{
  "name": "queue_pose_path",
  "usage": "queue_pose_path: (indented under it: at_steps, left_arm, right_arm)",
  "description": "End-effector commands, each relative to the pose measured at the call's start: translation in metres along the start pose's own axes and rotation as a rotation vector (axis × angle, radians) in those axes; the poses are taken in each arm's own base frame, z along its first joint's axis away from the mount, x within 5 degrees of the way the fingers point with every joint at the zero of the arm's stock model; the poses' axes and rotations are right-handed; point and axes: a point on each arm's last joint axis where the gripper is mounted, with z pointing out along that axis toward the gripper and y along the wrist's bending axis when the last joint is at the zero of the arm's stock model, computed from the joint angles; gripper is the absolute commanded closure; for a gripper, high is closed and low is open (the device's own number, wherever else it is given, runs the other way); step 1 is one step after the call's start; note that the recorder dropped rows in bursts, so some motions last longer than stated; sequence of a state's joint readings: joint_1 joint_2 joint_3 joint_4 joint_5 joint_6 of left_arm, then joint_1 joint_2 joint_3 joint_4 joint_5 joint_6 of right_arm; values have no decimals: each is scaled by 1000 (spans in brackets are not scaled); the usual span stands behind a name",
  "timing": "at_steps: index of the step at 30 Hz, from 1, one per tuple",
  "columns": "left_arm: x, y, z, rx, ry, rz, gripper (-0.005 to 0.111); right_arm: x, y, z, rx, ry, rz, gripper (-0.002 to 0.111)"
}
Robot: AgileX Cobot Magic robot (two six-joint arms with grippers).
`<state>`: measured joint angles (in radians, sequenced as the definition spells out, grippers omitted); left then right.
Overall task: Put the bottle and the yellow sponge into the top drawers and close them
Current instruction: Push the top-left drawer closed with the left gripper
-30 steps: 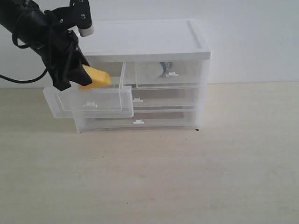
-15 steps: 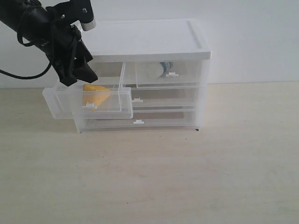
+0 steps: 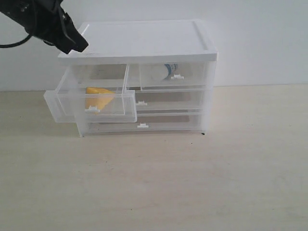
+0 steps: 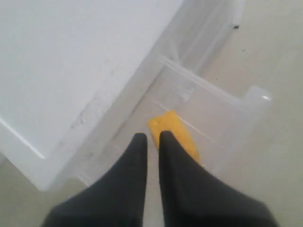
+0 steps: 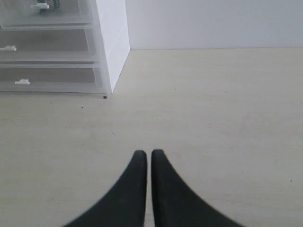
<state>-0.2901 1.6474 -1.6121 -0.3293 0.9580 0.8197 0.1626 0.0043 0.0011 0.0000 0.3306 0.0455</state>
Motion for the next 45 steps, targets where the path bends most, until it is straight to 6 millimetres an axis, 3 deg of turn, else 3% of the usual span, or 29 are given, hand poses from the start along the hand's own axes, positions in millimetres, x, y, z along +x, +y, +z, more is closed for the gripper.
queue_pose_path:
  at_steps: [1,7,13,25,45]
  left_arm:
    - [15,-19,-16,120,140,-180,103]
    - [51,-39,5,188,247,-253,103]
    - [65,-46,27,187,197,-289,103]
    - [73,-34,71,120,147,-355,103]
    - [58,-15,82,-24,-79,-395,103]
  right_arm:
    - [-1,0,0,4,-14,-5,107]
    - [-1,0,0,4,-14,-5,107]
    - [-1,0,0,4,-14,-5,107]
    - [-1,0,0,4,-14,-5,107]
    - [-1,0,0,4,-14,-5,107]
